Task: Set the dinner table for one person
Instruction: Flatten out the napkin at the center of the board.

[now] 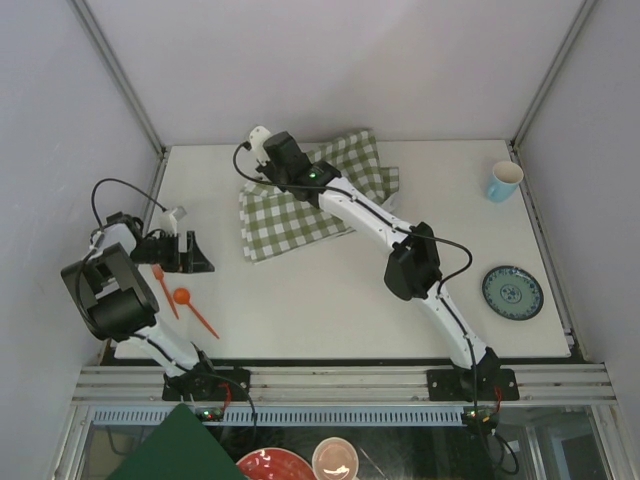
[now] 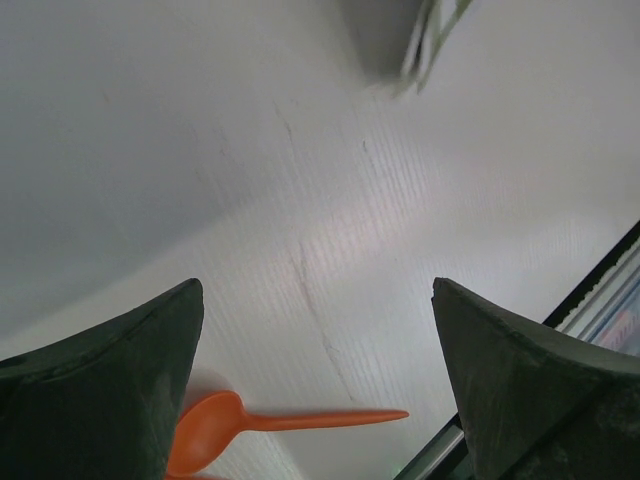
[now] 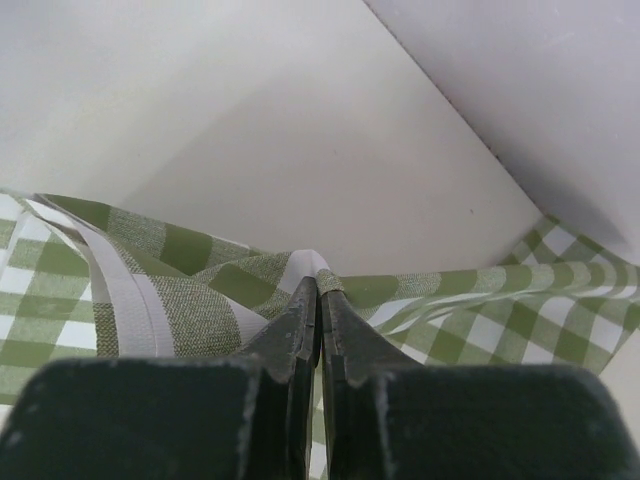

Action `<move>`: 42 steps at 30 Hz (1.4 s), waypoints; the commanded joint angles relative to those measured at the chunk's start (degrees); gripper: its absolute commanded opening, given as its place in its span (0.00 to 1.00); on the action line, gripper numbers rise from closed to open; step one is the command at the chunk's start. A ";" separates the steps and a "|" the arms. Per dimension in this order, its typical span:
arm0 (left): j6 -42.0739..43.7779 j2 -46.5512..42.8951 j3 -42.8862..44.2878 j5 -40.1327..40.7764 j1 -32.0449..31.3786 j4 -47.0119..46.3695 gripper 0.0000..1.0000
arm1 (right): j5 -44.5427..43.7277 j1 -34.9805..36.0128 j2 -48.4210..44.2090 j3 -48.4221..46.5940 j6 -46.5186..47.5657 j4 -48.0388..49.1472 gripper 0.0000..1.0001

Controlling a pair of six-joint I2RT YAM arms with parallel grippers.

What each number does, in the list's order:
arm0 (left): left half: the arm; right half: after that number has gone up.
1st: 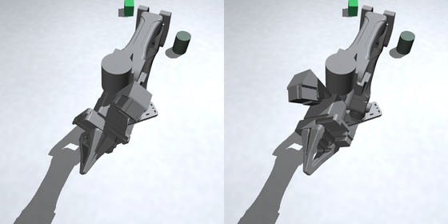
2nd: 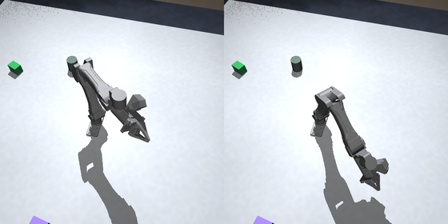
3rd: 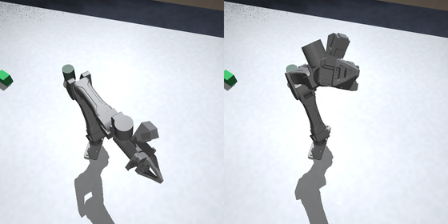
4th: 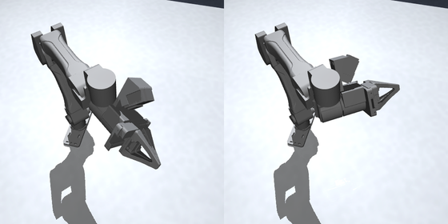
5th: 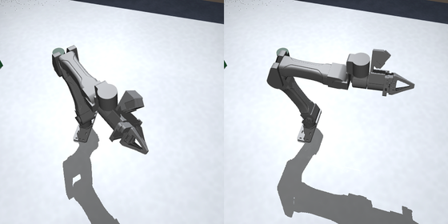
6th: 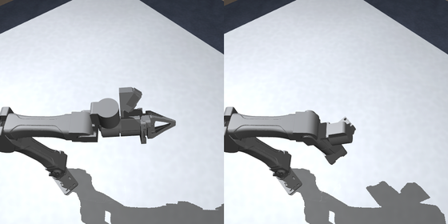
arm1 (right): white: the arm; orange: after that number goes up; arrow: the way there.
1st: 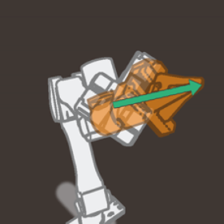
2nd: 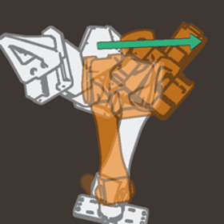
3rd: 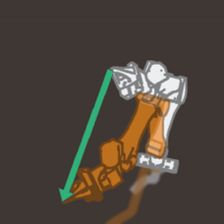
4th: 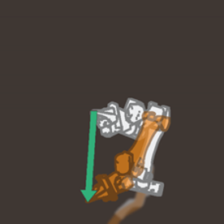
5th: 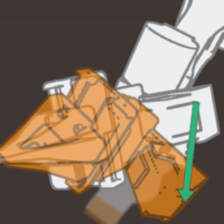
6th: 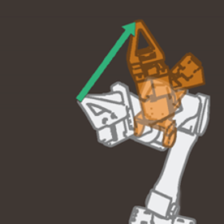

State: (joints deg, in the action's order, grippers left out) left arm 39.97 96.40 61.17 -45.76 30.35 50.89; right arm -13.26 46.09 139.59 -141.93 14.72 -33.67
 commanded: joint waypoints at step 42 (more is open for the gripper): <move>-10.19 25.28 37.34 15.48 -33.99 10.04 1.00 | -0.16 -23.42 -20.27 25.44 -6.76 -14.38 1.00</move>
State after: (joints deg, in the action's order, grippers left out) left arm 31.46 120.81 94.85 -31.09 -3.20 59.16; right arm -16.60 24.58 118.56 -113.23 13.37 -43.97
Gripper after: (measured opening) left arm 0.998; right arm 0.997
